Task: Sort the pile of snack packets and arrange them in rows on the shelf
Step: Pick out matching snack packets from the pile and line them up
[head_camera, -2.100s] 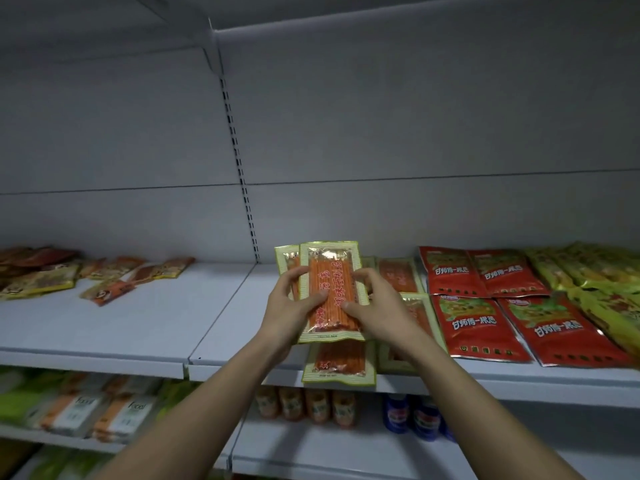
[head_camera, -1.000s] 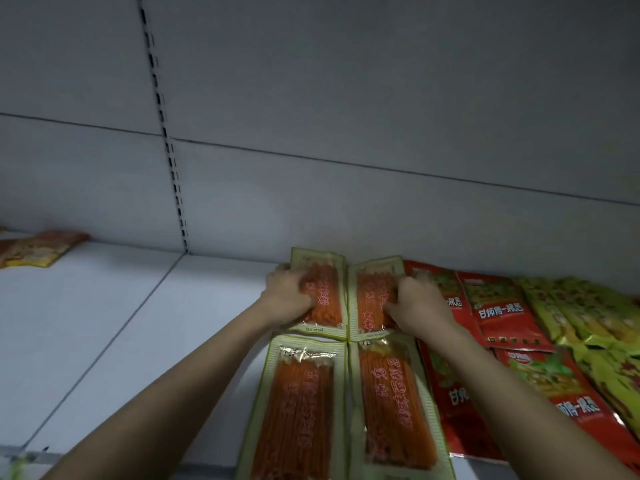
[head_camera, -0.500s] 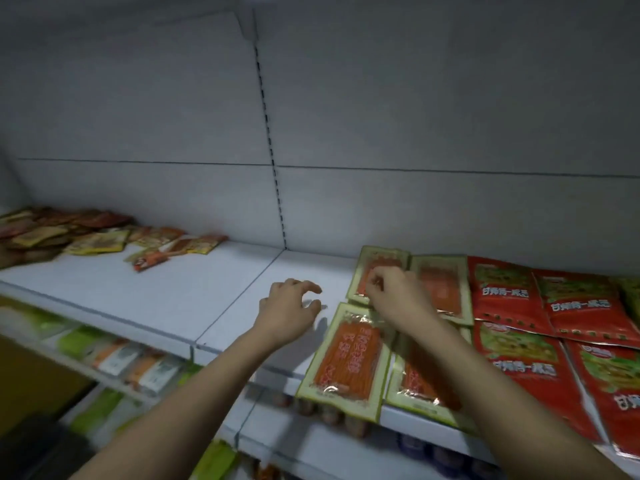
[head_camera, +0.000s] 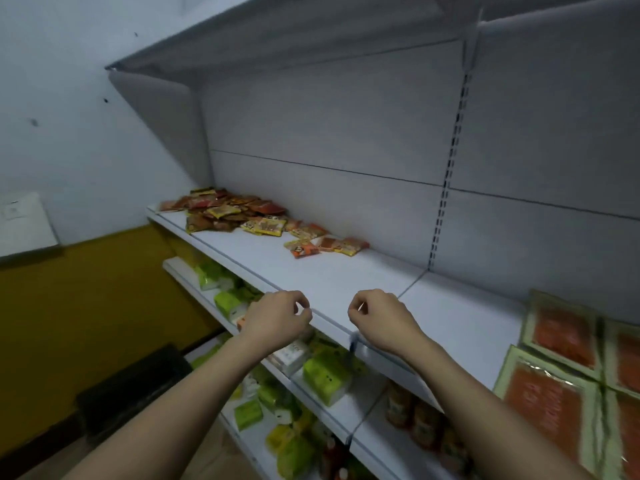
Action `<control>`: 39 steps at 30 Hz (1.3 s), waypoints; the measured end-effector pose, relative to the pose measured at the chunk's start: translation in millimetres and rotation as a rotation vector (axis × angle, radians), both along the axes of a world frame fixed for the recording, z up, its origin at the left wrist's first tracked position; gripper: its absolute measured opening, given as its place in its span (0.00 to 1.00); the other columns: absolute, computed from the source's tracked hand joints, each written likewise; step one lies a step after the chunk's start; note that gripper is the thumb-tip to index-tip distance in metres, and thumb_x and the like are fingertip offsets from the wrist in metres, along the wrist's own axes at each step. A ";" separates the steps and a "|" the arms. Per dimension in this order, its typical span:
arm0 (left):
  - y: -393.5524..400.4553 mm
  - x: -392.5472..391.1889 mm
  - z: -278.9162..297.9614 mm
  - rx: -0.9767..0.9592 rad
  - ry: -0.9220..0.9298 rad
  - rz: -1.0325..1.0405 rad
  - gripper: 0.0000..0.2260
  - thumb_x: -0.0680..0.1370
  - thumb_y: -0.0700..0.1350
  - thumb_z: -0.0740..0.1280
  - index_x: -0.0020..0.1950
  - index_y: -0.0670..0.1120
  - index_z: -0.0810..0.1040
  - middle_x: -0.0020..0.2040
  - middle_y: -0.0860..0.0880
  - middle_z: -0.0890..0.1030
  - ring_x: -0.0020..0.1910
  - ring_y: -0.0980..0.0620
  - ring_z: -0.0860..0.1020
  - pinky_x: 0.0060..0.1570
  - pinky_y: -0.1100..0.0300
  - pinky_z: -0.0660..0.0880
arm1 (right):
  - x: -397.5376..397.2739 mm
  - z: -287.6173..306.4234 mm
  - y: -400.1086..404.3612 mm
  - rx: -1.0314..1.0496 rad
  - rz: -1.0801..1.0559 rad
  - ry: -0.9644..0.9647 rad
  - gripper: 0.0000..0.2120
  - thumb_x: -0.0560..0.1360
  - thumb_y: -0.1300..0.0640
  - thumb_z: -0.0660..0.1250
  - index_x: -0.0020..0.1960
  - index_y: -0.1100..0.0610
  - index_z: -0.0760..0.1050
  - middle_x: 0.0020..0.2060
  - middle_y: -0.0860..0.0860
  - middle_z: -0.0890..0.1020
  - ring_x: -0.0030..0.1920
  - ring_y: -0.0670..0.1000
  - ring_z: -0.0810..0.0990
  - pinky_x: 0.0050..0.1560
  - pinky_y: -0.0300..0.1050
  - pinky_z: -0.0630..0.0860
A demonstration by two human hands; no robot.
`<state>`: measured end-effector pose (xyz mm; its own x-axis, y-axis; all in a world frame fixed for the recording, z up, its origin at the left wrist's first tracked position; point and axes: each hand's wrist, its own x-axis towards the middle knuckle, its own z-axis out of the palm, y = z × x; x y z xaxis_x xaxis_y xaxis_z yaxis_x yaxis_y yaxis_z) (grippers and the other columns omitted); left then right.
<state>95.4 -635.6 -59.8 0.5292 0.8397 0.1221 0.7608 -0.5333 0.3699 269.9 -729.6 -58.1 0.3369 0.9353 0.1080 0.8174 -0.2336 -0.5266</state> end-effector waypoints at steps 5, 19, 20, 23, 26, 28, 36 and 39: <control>86.6 -74.4 8.4 0.027 -0.075 0.032 0.11 0.81 0.54 0.63 0.59 0.53 0.80 0.48 0.57 0.81 0.46 0.55 0.80 0.44 0.56 0.79 | -70.1 2.4 99.8 -0.004 0.034 -0.011 0.09 0.78 0.55 0.60 0.48 0.52 0.80 0.45 0.49 0.83 0.43 0.51 0.80 0.43 0.48 0.79; 288.6 -196.6 18.6 0.023 -0.086 0.076 0.11 0.80 0.54 0.64 0.59 0.54 0.80 0.54 0.54 0.82 0.52 0.52 0.79 0.48 0.55 0.78 | -201.6 8.8 320.2 -0.016 0.116 -0.010 0.09 0.78 0.54 0.61 0.49 0.51 0.81 0.46 0.50 0.83 0.47 0.54 0.81 0.49 0.54 0.80; 299.2 -193.0 15.7 0.016 -0.100 0.065 0.11 0.80 0.53 0.64 0.59 0.54 0.80 0.54 0.54 0.82 0.52 0.52 0.79 0.47 0.55 0.78 | -198.8 6.0 330.9 -0.017 0.106 -0.007 0.09 0.78 0.54 0.61 0.49 0.51 0.81 0.46 0.50 0.83 0.46 0.53 0.81 0.49 0.54 0.81; 329.6 -173.2 -3.7 -0.022 -0.112 0.022 0.10 0.81 0.52 0.63 0.59 0.53 0.79 0.54 0.54 0.82 0.50 0.54 0.79 0.43 0.58 0.76 | -183.1 -13.8 361.0 -0.067 0.099 0.010 0.09 0.78 0.54 0.61 0.49 0.52 0.81 0.46 0.50 0.83 0.46 0.53 0.81 0.48 0.53 0.81; 360.3 -151.4 -23.7 -0.074 -0.107 0.001 0.11 0.80 0.51 0.63 0.60 0.53 0.79 0.54 0.54 0.82 0.51 0.53 0.79 0.50 0.54 0.78 | -157.6 -31.3 401.1 -0.100 0.092 0.030 0.10 0.78 0.55 0.61 0.47 0.52 0.81 0.46 0.50 0.83 0.46 0.52 0.80 0.48 0.53 0.80; 386.8 -145.4 -28.5 -0.095 -0.065 0.002 0.11 0.81 0.52 0.63 0.61 0.53 0.79 0.54 0.54 0.82 0.51 0.53 0.79 0.51 0.54 0.78 | -142.3 -36.5 438.7 -0.083 0.089 0.065 0.10 0.78 0.56 0.61 0.47 0.53 0.81 0.46 0.50 0.83 0.45 0.52 0.80 0.47 0.52 0.80; 527.4 -159.2 -10.4 -0.029 -0.052 0.160 0.07 0.81 0.51 0.64 0.57 0.53 0.79 0.50 0.56 0.82 0.49 0.55 0.78 0.46 0.56 0.77 | -164.5 -34.8 580.5 0.036 0.240 0.266 0.10 0.79 0.53 0.61 0.47 0.54 0.80 0.42 0.50 0.82 0.43 0.52 0.80 0.45 0.51 0.78; 549.5 -154.1 -21.7 -0.037 -0.146 0.194 0.06 0.81 0.48 0.64 0.55 0.52 0.80 0.43 0.59 0.81 0.43 0.59 0.77 0.44 0.58 0.75 | -169.7 -33.0 616.4 0.037 0.299 0.274 0.09 0.79 0.56 0.62 0.45 0.55 0.79 0.39 0.48 0.80 0.43 0.51 0.79 0.46 0.52 0.77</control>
<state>-58.6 -86.2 -81.5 0.3370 0.9291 0.1525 0.7846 -0.3667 0.4999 100.2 -113.2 -91.1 0.0722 0.9935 0.0879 0.6747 0.0163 -0.7379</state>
